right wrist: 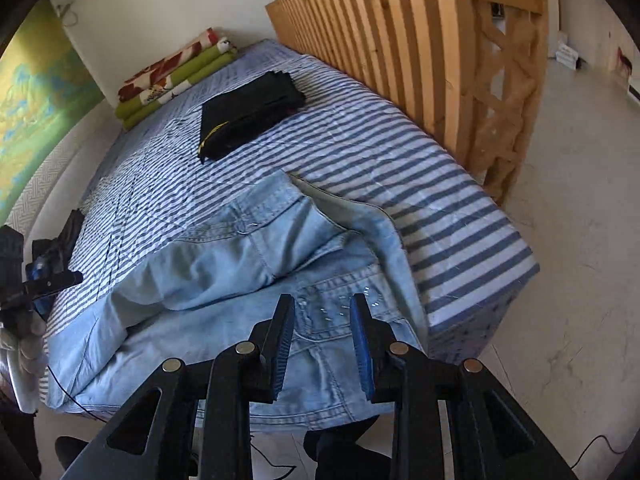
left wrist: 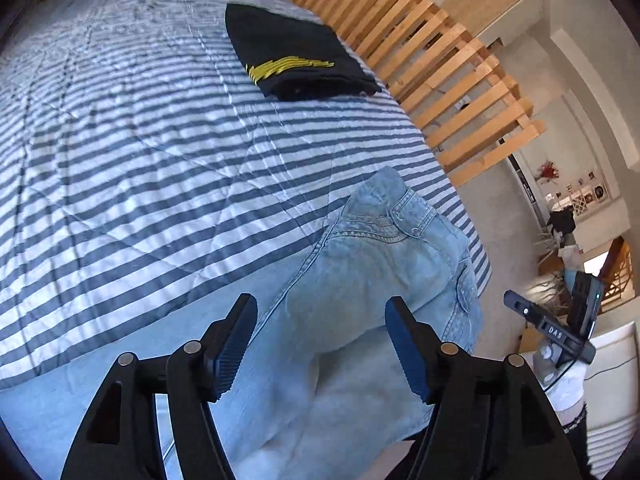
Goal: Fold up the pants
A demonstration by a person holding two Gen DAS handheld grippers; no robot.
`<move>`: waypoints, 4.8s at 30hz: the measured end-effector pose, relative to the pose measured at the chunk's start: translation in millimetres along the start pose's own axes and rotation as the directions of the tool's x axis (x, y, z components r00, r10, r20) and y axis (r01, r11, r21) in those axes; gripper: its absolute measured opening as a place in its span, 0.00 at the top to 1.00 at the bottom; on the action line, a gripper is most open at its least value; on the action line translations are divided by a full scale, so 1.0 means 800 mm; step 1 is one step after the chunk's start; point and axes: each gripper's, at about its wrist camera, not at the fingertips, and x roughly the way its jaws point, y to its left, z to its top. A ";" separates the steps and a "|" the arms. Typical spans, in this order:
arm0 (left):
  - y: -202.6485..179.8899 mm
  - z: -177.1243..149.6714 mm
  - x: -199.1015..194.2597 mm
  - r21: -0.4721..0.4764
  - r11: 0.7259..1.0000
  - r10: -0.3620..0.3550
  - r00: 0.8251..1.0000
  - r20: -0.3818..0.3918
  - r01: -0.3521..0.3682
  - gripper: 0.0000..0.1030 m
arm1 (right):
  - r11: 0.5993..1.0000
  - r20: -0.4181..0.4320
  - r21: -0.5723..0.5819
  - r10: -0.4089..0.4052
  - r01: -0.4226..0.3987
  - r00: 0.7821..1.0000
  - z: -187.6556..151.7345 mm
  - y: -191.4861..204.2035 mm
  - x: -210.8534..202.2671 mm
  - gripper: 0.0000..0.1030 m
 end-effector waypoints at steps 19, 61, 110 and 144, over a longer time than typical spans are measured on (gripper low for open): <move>-0.113 -0.056 0.069 0.267 0.942 -0.176 0.977 -0.122 0.203 0.83 | 0.998 -0.109 -0.003 0.065 -0.066 0.992 -0.011 -0.004 0.085 0.75; 0.077 -0.111 0.011 0.117 0.989 0.093 0.995 -0.048 -0.087 0.51 | 0.982 -0.076 0.177 0.084 -0.070 0.994 0.039 -0.071 0.102 0.88; 0.042 -0.262 -0.116 0.353 0.926 0.142 0.990 0.001 -0.133 0.56 | 0.822 -0.200 -0.541 0.079 -0.177 0.977 -0.098 0.217 0.028 0.71; -0.040 -0.247 -0.009 0.578 0.803 0.181 0.983 -0.010 -0.142 0.93 | 0.906 0.150 0.359 0.179 -0.222 0.972 -0.054 -0.049 -0.011 0.97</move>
